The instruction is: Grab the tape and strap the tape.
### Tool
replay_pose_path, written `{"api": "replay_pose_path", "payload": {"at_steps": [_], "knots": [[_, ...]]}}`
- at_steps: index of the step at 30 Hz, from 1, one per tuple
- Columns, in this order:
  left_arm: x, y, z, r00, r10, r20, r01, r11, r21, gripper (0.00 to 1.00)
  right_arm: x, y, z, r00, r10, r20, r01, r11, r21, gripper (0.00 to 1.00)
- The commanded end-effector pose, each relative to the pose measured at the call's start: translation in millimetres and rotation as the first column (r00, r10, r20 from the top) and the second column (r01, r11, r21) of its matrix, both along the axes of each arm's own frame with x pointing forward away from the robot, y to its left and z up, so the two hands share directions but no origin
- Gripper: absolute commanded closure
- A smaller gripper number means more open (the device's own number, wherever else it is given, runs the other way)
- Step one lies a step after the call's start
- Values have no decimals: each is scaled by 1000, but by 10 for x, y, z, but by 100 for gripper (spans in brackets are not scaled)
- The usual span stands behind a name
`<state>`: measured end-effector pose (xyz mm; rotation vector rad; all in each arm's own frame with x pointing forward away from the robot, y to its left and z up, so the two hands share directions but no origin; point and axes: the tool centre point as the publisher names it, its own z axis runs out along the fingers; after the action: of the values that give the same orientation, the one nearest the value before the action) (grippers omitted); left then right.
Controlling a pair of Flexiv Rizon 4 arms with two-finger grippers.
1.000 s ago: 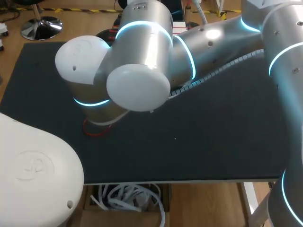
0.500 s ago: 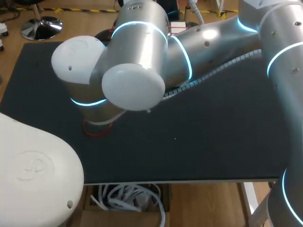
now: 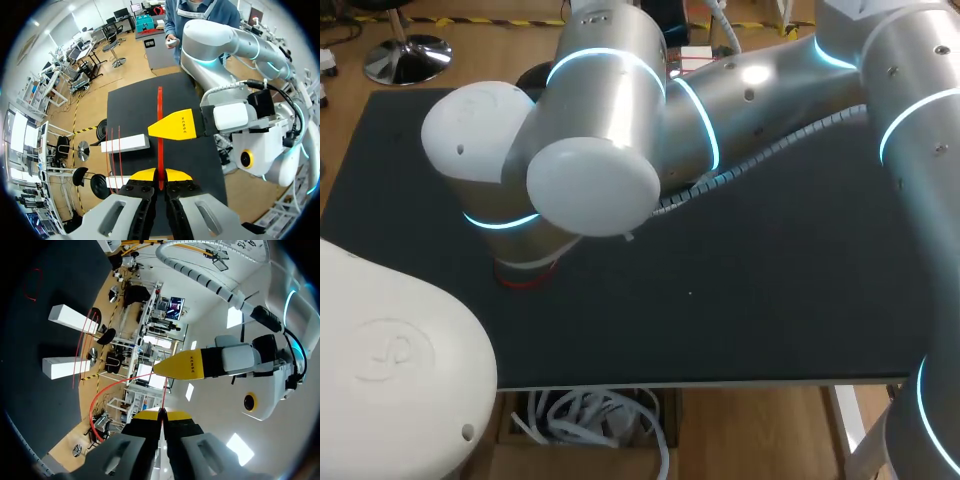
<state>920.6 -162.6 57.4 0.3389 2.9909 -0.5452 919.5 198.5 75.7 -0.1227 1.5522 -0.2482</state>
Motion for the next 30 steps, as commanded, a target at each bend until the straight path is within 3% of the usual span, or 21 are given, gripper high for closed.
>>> {"api": "replay_pose_path", "payload": {"at_steps": [1,30], "knots": [[1,0,14,1000,0,-2,0,1000,5,100,20,62,34,1000,-7,-5,7,1000,0,100],[1,0,14,1000,0,-2,0,1000,5,100,42,225,33,1000,20,-9,-20,1000,7,100]]}}
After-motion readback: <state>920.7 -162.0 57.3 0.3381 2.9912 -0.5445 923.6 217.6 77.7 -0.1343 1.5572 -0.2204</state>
